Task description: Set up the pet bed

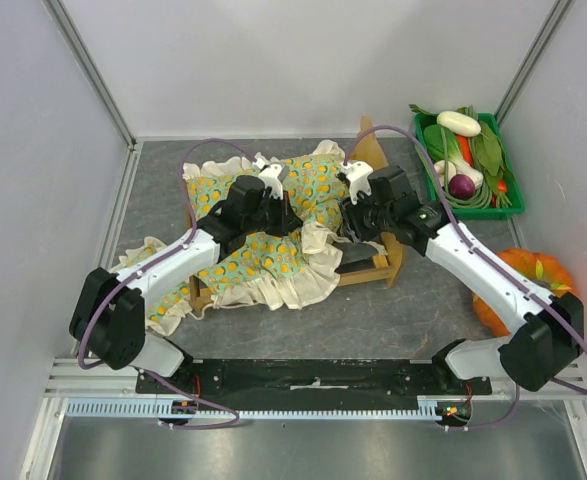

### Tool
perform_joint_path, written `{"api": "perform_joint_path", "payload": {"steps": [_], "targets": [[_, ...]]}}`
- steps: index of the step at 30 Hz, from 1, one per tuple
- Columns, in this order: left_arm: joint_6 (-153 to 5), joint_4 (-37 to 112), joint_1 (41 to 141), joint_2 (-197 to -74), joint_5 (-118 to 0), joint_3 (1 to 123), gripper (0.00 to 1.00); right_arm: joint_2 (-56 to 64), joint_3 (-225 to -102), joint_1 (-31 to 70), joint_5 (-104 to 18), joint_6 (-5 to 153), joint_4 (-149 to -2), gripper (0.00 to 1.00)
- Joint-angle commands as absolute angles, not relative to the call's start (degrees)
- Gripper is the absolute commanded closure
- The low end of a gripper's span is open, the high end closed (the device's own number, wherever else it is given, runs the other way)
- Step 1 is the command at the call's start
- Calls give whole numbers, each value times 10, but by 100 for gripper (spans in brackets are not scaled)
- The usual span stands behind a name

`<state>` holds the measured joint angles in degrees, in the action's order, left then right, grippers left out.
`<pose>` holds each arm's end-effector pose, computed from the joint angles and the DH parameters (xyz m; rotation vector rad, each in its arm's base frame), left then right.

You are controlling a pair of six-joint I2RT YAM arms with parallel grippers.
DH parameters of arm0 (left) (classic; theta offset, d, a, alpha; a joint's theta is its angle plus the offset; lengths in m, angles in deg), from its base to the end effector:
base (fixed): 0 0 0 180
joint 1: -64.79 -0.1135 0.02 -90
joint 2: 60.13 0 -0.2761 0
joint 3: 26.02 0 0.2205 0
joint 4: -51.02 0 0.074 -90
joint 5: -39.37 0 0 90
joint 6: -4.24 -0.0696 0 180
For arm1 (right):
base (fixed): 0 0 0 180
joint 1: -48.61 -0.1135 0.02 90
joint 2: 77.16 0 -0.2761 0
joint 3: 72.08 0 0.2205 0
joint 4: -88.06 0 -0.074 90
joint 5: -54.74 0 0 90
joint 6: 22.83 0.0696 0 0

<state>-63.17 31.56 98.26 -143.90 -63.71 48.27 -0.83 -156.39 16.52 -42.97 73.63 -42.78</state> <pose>0.2679 -0.1960 0.2830 0.3510 2.1418 -0.8193 0.2329 0.1570 0.3183 -0.5868 2.2582 0.4977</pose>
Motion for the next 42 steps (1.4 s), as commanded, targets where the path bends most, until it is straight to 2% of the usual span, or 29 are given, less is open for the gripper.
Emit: {"api": "perform_joint_path", "payload": {"steps": [1,12,18,19,21,22,23,24,27,28,29,30,33,36,42], "targets": [[-617,343,971,-1442,-660,469,98,9,-1540,165,-437,727,-489,56],[-610,350,964,-1447,-676,467,98,38,-1503,165,-474,752,-580,51],[-605,350,957,-1449,-686,469,98,64,-1495,165,-489,756,-613,54],[-605,350,956,-1448,-687,467,98,67,-1494,165,-492,755,-616,62],[-606,350,952,-1449,-693,468,98,68,-1495,165,-498,753,-620,71],[-606,350,950,-1450,-697,468,98,65,-1495,165,-498,753,-620,88],[-605,350,948,-1450,-698,468,98,62,-1497,165,-499,752,-617,94],[-605,350,948,-1451,-700,469,98,57,-1498,165,-501,750,-614,99],[-608,333,946,-1461,-712,485,98,32,-1503,165,-487,751,-596,100],[-608,322,946,-1464,-726,494,85,19,-1505,165,-484,749,-588,100],[-609,314,946,-1464,-737,511,78,13,-1508,165,-484,749,-574,100],[-604,307,946,-1462,-742,516,63,7,-1509,165,-485,749,-568,100],[-587,312,948,-1425,-750,515,39,-9,-1506,165,-507,757,-553,100],[-578,303,952,-1373,-730,509,28,-21,-1497,164,-527,774,-555,100],[-566,277,987,-1291,-653,472,20,-34,-1493,163,-529,789,-558,100]]}}
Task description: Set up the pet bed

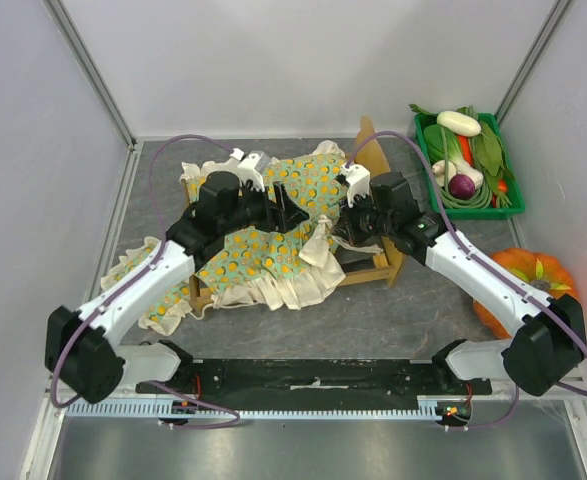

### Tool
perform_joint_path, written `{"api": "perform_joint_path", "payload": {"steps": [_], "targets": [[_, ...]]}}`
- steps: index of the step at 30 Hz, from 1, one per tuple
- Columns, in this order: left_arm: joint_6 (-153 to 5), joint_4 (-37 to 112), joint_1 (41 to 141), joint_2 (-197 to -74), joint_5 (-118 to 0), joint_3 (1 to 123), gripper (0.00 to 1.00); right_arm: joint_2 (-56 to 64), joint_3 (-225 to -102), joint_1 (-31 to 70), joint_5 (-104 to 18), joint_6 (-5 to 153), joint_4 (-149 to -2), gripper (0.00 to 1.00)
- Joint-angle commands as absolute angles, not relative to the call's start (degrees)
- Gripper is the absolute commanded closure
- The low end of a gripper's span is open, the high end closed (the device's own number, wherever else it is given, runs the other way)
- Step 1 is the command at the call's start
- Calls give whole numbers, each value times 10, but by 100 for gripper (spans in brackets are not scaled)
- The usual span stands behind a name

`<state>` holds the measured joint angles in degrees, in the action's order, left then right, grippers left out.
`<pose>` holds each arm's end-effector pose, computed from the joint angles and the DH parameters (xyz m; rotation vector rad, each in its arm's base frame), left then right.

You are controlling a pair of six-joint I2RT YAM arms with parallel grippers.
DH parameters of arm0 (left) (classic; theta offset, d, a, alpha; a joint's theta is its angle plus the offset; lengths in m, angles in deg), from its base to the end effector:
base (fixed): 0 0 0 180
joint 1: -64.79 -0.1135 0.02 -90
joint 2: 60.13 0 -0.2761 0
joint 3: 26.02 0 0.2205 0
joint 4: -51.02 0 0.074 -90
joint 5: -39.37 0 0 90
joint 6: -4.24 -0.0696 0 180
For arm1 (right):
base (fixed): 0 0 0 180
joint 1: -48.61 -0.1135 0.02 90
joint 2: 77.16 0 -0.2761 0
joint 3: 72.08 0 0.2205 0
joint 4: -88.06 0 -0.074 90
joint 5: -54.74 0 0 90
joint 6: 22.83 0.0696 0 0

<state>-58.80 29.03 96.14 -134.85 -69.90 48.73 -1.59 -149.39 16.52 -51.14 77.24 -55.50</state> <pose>0.2419 -0.1743 0.3277 0.3138 2.0432 -0.9798 0.2334 0.1689 0.3073 -0.5872 2.1628 0.7121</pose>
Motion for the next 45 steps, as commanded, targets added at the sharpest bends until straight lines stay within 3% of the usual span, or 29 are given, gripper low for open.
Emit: {"api": "perform_joint_path", "payload": {"steps": [1,10,15,19,21,23,24,27,32,37,42,43,44,45], "targets": [[-566,273,1008,-1274,-628,465,20,-34,-1495,163,-531,790,-559,100],[-553,289,1171,-1304,-442,437,15,-27,-1496,161,-535,799,-571,100],[-536,324,1173,-1344,-362,413,18,-32,-1491,161,-530,799,-570,100],[-534,335,1172,-1362,-330,415,36,-38,-1490,162,-521,794,-562,100],[-533,331,1172,-1372,-320,423,53,-39,-1490,162,-521,792,-559,100],[-536,332,1172,-1380,-320,429,54,-41,-1489,161,-518,791,-557,100],[-537,336,1172,-1382,-323,429,71,-43,-1490,162,-516,791,-556,100],[-544,345,1169,-1388,-335,429,98,-49,-1490,161,-516,791,-552,100],[-546,336,1154,-1384,-338,429,98,-71,-1520,162,-508,768,-487,99],[-557,333,1116,-1370,-375,429,98,-82,-1590,160,-529,705,-329,91],[-570,330,1101,-1377,-410,446,98,-89,-1595,153,-712,676,-264,86],[-571,332,1101,-1379,-411,450,98,-91,-1579,144,-748,676,-268,82],[-573,332,1100,-1379,-415,451,98,-97,-1566,140,-799,680,-279,67],[-574,332,1098,-1380,-419,453,98,-109,-1553,135,-815,694,-288,63]]}}
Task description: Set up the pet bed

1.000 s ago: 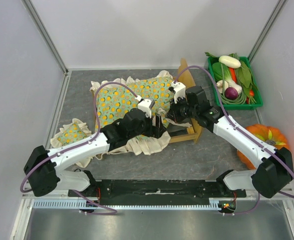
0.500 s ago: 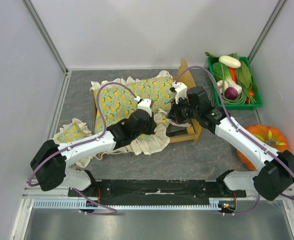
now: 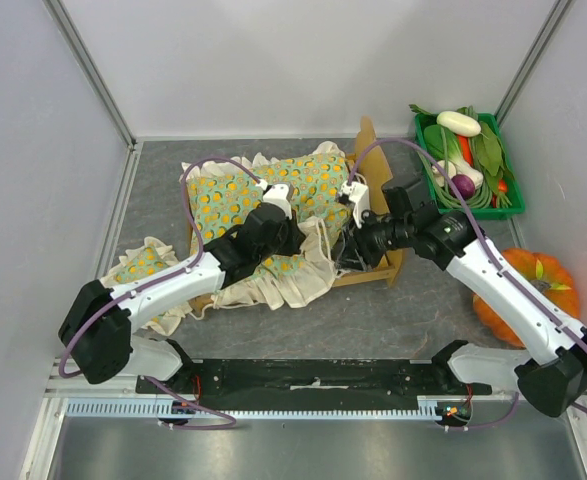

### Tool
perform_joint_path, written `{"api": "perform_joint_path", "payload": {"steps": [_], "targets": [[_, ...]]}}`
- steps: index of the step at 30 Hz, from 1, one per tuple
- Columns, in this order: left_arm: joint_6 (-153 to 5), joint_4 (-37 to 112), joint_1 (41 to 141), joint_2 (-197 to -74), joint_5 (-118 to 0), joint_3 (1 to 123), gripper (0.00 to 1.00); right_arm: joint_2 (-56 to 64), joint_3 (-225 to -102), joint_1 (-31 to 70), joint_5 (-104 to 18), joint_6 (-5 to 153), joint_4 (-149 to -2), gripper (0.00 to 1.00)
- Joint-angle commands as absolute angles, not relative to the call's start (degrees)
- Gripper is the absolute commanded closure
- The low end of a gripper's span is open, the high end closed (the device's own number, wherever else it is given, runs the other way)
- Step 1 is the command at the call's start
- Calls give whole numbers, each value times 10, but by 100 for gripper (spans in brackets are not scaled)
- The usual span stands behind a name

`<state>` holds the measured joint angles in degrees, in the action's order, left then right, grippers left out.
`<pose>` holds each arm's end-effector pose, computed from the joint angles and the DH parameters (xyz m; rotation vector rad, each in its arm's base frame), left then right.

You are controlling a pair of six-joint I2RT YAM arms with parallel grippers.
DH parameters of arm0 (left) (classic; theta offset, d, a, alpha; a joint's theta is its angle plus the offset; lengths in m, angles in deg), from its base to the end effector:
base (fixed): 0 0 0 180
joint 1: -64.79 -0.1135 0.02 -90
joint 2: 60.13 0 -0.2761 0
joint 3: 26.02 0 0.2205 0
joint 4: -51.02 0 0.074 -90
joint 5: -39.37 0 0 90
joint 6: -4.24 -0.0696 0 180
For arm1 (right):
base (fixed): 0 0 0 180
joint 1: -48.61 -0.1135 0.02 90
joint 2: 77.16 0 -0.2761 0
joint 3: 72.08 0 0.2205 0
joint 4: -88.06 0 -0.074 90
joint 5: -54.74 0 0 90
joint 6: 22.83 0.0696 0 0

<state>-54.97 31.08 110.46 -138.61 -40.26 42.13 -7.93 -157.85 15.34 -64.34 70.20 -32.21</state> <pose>0.2220 -0.2093 0.2727 0.1671 2.1434 -0.6099 0.1752 0.1554 0.3422 -0.8734 2.2144 0.9020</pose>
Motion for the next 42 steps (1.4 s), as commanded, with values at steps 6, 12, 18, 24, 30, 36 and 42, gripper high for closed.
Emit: {"api": "perform_joint_path", "payload": {"steps": [6,12,18,24,30,36,42], "targets": [[-577,332,1087,-1378,-437,450,98,-138,-1521,129,-660,695,-296,52],[-582,330,1080,-1370,-446,442,98,-98,-1522,141,-469,753,-377,55],[-582,329,1076,-1366,-456,437,98,-51,-1511,147,-462,833,-485,53],[-579,330,1076,-1365,-462,436,98,-33,-1491,148,-486,875,-563,53],[-577,329,1075,-1366,-462,437,98,-28,-1467,148,-507,898,-590,53],[-577,332,1072,-1369,-468,439,98,-25,-1438,147,-520,909,-609,54],[-575,331,1062,-1359,-475,439,98,-32,-1413,147,-512,888,-598,71]]}}
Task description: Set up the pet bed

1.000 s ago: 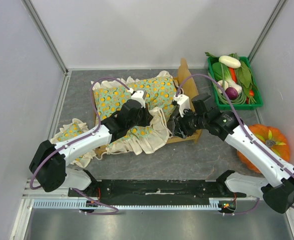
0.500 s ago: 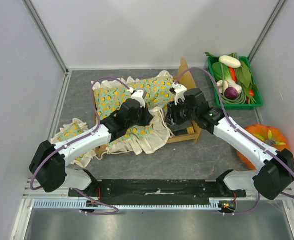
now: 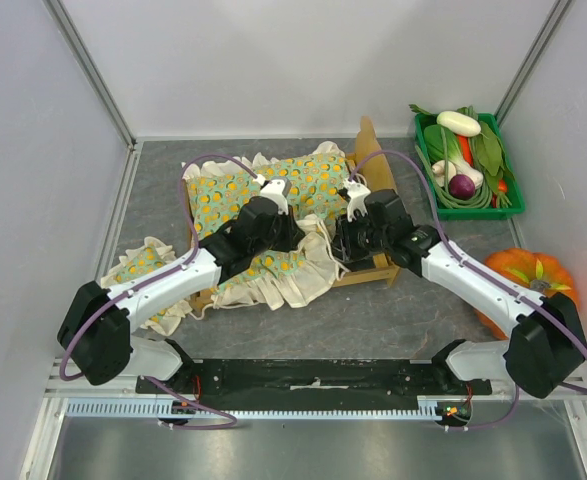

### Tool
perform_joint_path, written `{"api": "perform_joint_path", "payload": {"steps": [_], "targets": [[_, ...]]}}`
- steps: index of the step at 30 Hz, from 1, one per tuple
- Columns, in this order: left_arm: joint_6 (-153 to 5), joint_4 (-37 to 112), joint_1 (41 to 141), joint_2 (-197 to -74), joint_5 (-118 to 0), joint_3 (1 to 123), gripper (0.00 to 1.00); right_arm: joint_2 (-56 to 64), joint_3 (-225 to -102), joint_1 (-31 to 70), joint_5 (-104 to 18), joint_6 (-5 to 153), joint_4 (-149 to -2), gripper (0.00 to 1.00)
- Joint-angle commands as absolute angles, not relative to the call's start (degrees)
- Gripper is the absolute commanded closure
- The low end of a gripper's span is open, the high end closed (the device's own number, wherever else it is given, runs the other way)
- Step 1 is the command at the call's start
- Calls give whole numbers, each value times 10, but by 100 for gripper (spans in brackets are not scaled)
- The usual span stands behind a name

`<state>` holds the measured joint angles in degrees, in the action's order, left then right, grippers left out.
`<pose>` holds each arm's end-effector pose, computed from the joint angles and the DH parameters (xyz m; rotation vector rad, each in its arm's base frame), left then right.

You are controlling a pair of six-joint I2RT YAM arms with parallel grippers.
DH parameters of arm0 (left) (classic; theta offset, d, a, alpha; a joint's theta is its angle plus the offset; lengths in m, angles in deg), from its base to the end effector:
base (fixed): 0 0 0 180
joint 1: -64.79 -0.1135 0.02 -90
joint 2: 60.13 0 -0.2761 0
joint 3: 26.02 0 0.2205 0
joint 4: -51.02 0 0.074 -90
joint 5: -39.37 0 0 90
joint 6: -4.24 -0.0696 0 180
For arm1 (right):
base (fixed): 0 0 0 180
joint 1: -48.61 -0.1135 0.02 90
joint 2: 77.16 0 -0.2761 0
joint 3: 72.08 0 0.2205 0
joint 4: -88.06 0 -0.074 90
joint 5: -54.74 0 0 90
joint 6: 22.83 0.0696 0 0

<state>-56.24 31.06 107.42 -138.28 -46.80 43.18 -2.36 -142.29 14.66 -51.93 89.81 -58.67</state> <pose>0.2288 -0.2043 0.2801 0.2033 2.1409 -0.6890 0.2198 0.1721 0.2760 -0.3966 2.3068 0.8426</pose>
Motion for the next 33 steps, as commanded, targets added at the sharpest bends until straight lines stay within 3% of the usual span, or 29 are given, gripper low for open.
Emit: {"api": "perform_joint_path", "payload": {"steps": [1,2,7,12,22,33], "targets": [[-574,332,1060,-1357,-476,439,98,-35,-1413,147,-499,884,-587,76],[-575,331,1059,-1356,-478,438,98,-45,-1415,147,-466,879,-582,86],[-577,331,1050,-1353,-492,436,98,-97,-1444,147,-376,853,-576,94],[-580,335,1040,-1354,-503,435,98,-148,-1500,140,-283,794,-561,95],[-581,345,1031,-1370,-542,448,98,-150,-1568,126,-245,722,-475,95],[-583,344,1025,-1370,-564,452,98,-156,-1488,126,-231,738,-484,94]]}}
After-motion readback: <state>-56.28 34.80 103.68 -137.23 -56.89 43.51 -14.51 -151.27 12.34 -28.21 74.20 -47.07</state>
